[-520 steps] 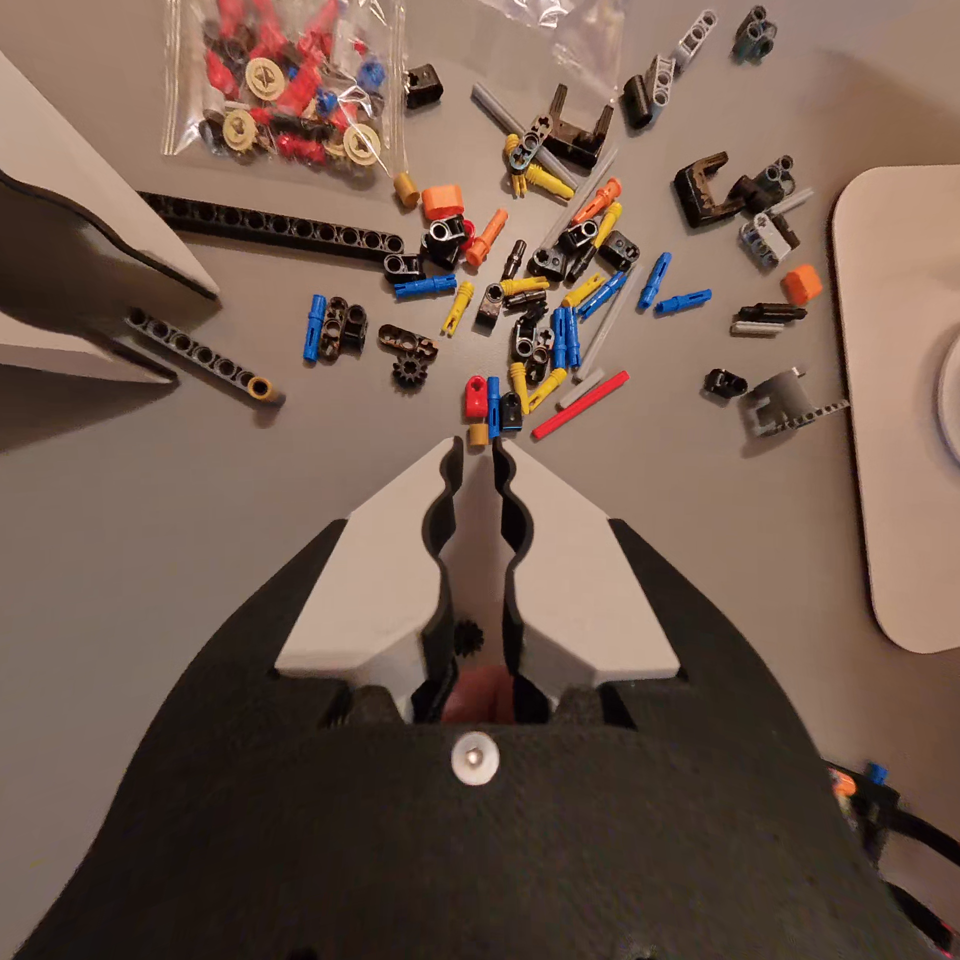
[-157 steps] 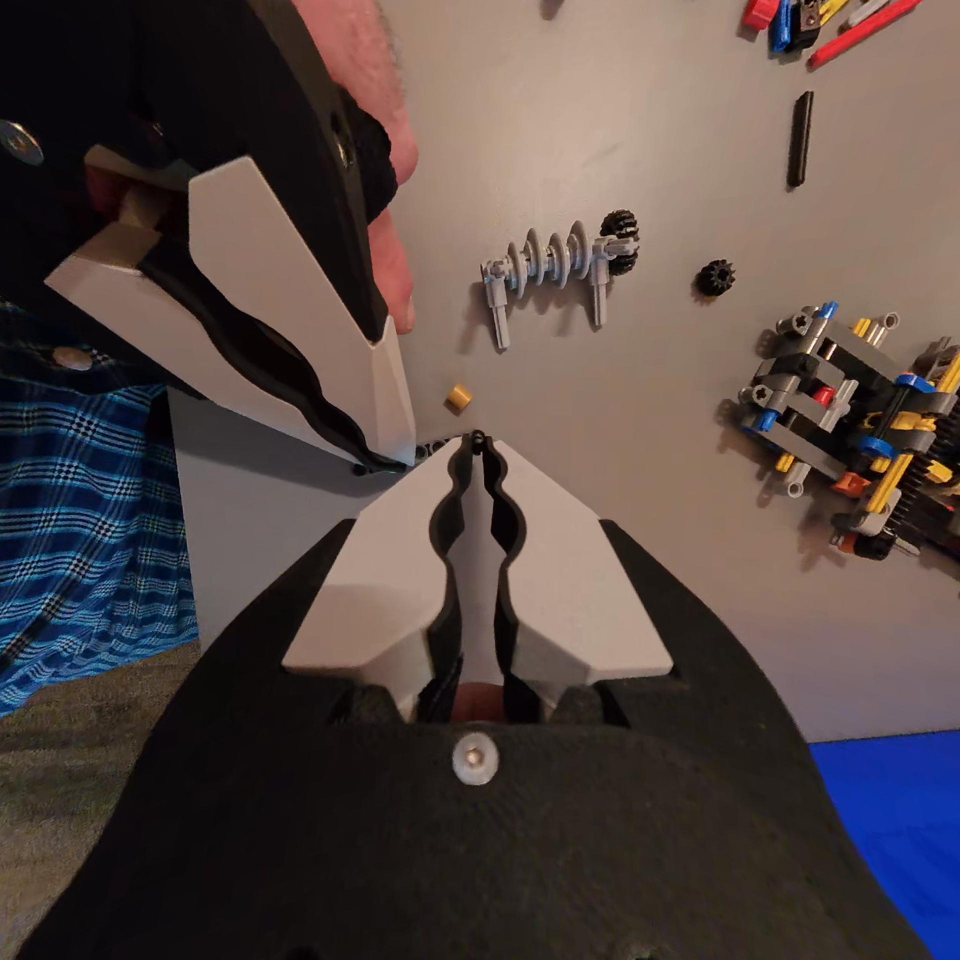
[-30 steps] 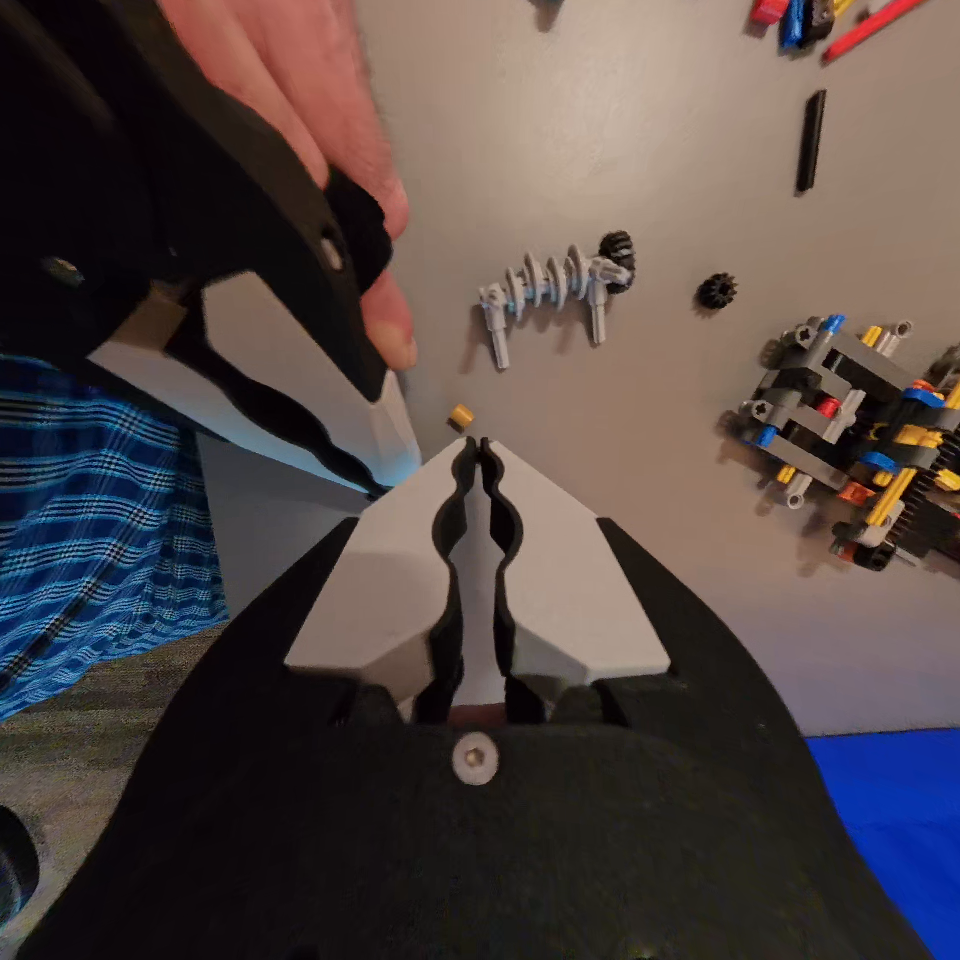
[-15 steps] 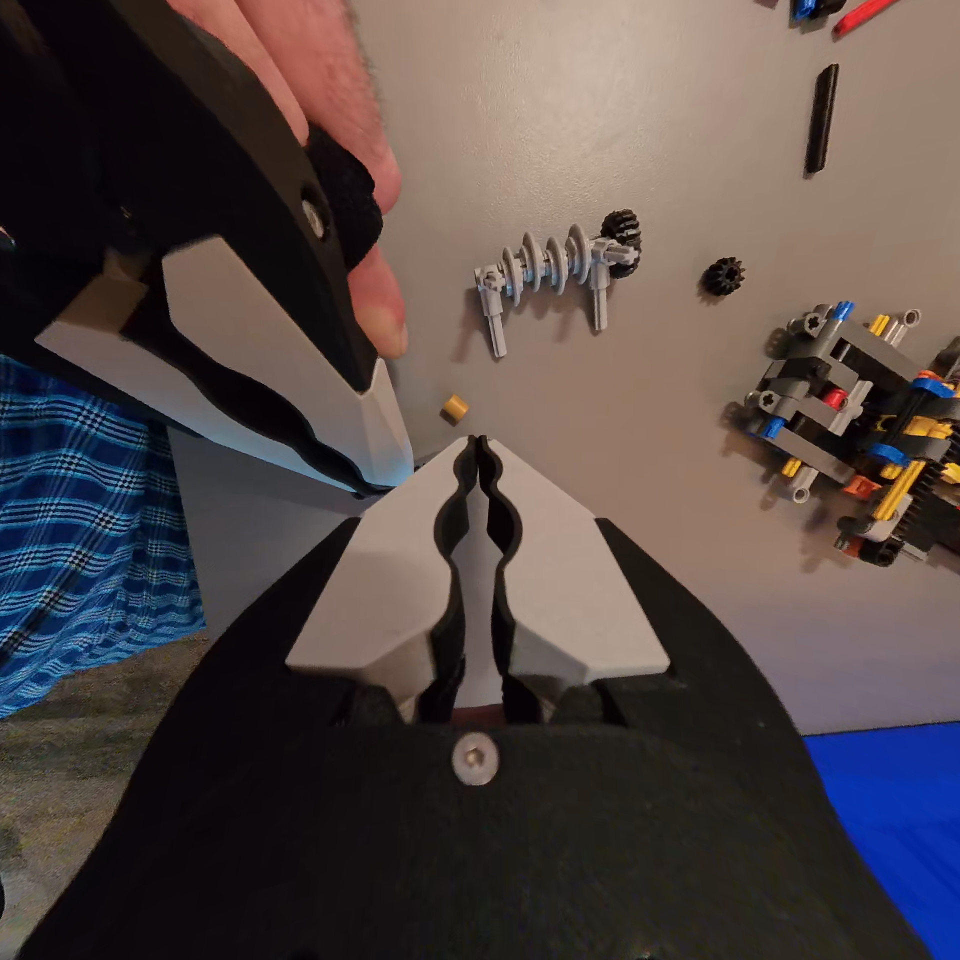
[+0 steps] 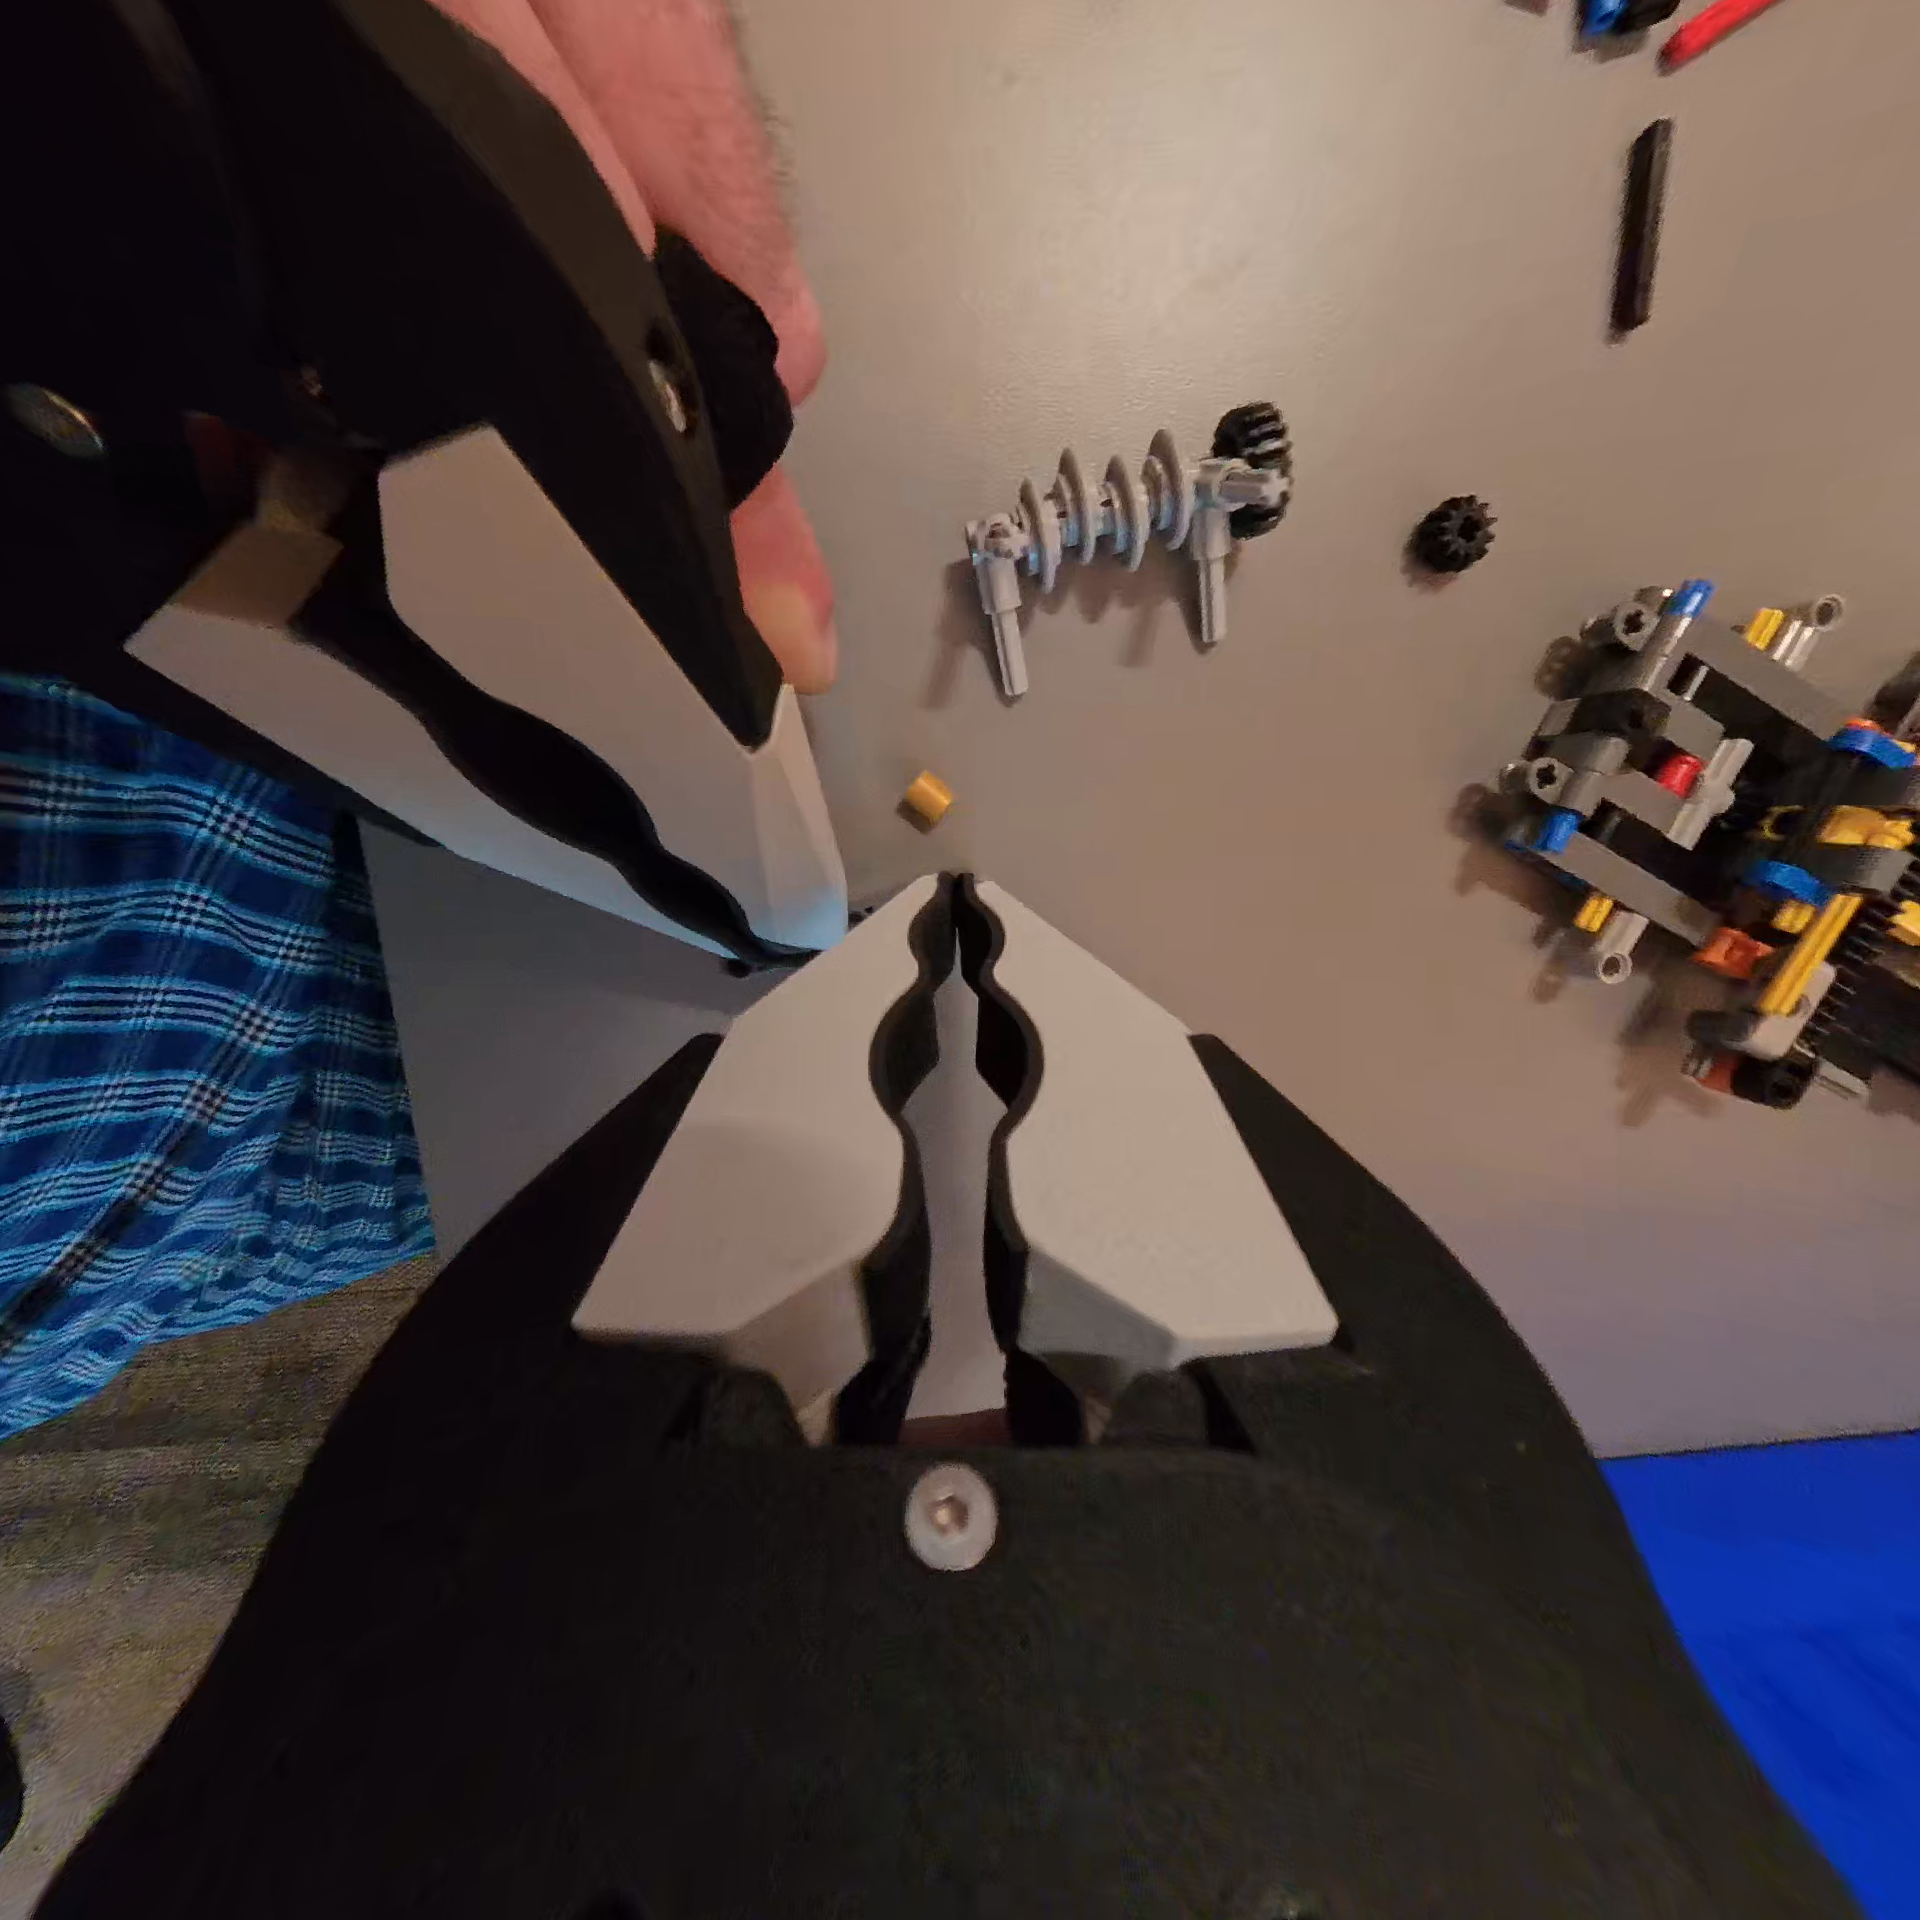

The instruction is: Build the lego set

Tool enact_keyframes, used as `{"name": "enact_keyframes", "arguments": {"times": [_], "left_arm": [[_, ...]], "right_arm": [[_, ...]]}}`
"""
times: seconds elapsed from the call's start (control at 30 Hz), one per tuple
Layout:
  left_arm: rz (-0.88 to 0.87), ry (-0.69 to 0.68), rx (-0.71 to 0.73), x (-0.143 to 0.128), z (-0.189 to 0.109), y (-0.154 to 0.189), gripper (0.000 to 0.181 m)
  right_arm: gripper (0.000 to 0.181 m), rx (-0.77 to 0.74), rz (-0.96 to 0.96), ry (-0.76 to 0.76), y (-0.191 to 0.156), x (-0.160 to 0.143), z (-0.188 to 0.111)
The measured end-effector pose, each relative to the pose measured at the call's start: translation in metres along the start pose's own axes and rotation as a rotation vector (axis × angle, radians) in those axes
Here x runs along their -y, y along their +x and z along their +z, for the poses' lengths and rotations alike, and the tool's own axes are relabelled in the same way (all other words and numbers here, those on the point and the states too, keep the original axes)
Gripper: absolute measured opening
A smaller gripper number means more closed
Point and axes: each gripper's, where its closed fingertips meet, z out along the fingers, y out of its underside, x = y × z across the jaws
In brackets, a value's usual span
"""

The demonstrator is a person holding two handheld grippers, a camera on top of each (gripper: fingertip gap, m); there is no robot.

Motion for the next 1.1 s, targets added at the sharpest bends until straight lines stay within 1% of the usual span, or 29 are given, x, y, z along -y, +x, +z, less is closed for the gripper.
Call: {"name": "enact_keyframes", "arguments": {"times": [0.2,0.27,0.3,0.33,0.4,0.53,0.67,0.83,0.9,0.97,1.1], "left_arm": [[-0.002,-0.001,0.001,0.000,0.000,-0.001,0.000],[0.002,-0.001,0.005,0.000,0.000,-0.001,0.000],[0.004,-0.001,0.005,0.000,0.000,-0.001,0.000],[0.002,-0.001,0.005,0.000,0.000,-0.001,0.000],[0.007,-0.001,0.009,0.000,0.000,-0.001,0.000],[0.019,0.000,0.015,0.000,-0.001,-0.001,0.000],[0.031,0.015,-0.015,0.002,-0.003,0.004,0.000],[0.034,0.026,-0.048,0.002,-0.005,0.008,0.000],[0.036,0.029,-0.054,0.002,-0.005,0.009,0.000],[0.036,0.031,-0.060,0.002,-0.006,0.009,0.000],[0.042,0.033,-0.058,0.002,-0.006,0.010,0.000]], "right_arm": [[0.000,-0.004,-0.013,-0.021,0.002,0.000,-0.001],[0.000,0.010,-0.011,0.061,0.000,0.016,-0.007],[0.002,0.019,-0.017,0.070,-0.001,0.020,-0.006],[0.006,0.022,-0.027,0.050,-0.003,0.018,-0.001],[0.003,-0.008,-0.044,0.015,0.000,0.013,0.007],[0.005,0.005,-0.052,0.034,0.000,0.016,0.008],[0.007,0.089,-0.119,0.067,-0.007,0.019,0.004],[0.012,0.125,-0.252,0.022,-0.007,0.015,0.011],[0.010,0.120,-0.280,0.012,-0.005,0.015,0.014],[0.004,0.114,-0.296,0.004,-0.004,0.014,0.018],[0.004,0.126,-0.274,0.032,-0.005,0.015,0.018]]}}
